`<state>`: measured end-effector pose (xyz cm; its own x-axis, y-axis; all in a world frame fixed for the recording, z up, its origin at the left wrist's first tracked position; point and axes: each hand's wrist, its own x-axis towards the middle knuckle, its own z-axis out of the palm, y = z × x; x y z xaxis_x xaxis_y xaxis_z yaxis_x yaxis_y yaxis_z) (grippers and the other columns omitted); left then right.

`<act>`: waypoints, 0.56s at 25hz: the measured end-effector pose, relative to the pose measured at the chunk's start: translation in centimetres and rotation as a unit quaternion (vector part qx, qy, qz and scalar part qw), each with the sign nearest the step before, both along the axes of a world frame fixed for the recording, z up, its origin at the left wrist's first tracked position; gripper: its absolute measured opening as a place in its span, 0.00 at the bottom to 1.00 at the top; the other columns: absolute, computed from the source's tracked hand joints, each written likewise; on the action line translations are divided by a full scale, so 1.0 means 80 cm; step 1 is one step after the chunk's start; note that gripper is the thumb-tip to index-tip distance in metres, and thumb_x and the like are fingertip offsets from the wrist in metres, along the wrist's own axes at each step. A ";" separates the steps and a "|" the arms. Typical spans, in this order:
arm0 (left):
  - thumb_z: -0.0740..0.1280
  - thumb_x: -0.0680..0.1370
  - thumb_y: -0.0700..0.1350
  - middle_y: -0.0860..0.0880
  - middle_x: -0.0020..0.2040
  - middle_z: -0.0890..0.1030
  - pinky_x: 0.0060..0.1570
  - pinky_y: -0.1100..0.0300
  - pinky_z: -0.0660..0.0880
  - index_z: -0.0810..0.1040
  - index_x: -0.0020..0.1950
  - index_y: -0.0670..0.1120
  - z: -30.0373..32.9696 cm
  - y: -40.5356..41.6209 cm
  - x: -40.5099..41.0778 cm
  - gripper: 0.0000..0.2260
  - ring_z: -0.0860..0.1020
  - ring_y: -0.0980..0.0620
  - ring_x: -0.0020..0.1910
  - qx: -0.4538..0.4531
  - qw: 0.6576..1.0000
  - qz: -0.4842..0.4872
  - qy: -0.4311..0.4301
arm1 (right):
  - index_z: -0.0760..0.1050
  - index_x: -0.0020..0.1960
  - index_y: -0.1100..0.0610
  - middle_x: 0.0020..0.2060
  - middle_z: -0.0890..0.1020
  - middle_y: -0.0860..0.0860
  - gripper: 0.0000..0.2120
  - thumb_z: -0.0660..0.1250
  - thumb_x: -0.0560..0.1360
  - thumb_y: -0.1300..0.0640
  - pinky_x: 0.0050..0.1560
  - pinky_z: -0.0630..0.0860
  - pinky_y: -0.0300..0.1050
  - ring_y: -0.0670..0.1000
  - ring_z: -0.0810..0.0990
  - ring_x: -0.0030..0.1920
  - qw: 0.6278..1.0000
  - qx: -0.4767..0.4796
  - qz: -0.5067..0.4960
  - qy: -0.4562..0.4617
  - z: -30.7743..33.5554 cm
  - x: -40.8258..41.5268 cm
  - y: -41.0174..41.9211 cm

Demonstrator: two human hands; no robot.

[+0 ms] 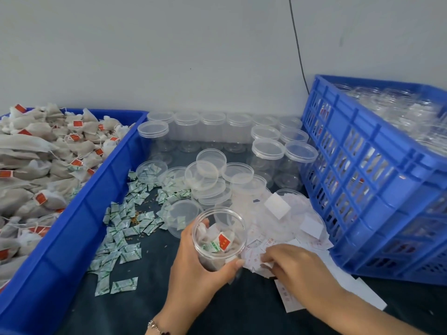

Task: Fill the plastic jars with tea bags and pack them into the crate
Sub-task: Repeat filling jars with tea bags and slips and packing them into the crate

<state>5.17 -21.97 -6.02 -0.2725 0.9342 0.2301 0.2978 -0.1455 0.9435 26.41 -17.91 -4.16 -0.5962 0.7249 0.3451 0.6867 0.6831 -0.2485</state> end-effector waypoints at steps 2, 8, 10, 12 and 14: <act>0.76 0.54 0.65 0.71 0.60 0.71 0.57 0.63 0.71 0.66 0.65 0.63 0.001 0.000 0.001 0.42 0.71 0.68 0.61 0.002 1.000 0.001 -0.003 | 0.84 0.44 0.50 0.45 0.82 0.40 0.07 0.77 0.66 0.58 0.47 0.75 0.33 0.42 0.81 0.47 0.997 -0.040 -0.029 0.067 0.016 -0.004 0.008; 0.76 0.55 0.64 0.69 0.61 0.71 0.56 0.69 0.67 0.66 0.64 0.64 -0.005 0.003 0.002 0.39 0.70 0.69 0.62 0.016 1.000 0.004 -0.010 | 0.82 0.44 0.46 0.38 0.83 0.41 0.07 0.69 0.68 0.48 0.43 0.74 0.28 0.40 0.81 0.43 0.905 -0.139 -0.069 0.395 0.083 -0.041 0.006; 0.76 0.56 0.64 0.69 0.61 0.72 0.56 0.65 0.68 0.66 0.64 0.64 -0.005 0.003 0.003 0.39 0.71 0.68 0.62 0.020 1.000 0.004 -0.012 | 0.82 0.39 0.49 0.35 0.84 0.43 0.04 0.72 0.64 0.51 0.37 0.73 0.27 0.38 0.81 0.37 0.855 -0.209 -0.050 0.472 0.098 -0.058 -0.001; 0.77 0.57 0.64 0.67 0.61 0.72 0.56 0.62 0.70 0.67 0.64 0.63 -0.005 0.003 0.004 0.39 0.72 0.66 0.62 0.021 1.000 0.003 -0.014 | 0.82 0.36 0.50 0.33 0.84 0.44 0.04 0.73 0.63 0.51 0.35 0.73 0.27 0.39 0.81 0.35 0.842 -0.229 -0.038 0.487 0.103 -0.070 -0.008; 0.78 0.56 0.63 0.67 0.61 0.72 0.57 0.58 0.72 0.67 0.65 0.64 -0.005 0.003 0.004 0.39 0.73 0.65 0.62 0.016 1.000 0.004 -0.017 | 0.81 0.38 0.50 0.35 0.84 0.42 0.05 0.73 0.65 0.50 0.38 0.74 0.28 0.40 0.81 0.38 0.862 -0.160 -0.020 0.480 0.106 -0.077 -0.014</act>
<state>5.50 -21.77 -6.45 -0.2877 0.9246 0.2496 0.2675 -0.1727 0.9480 20.21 -19.01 4.29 -0.1191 0.8878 0.4446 0.0811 0.4550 -0.8868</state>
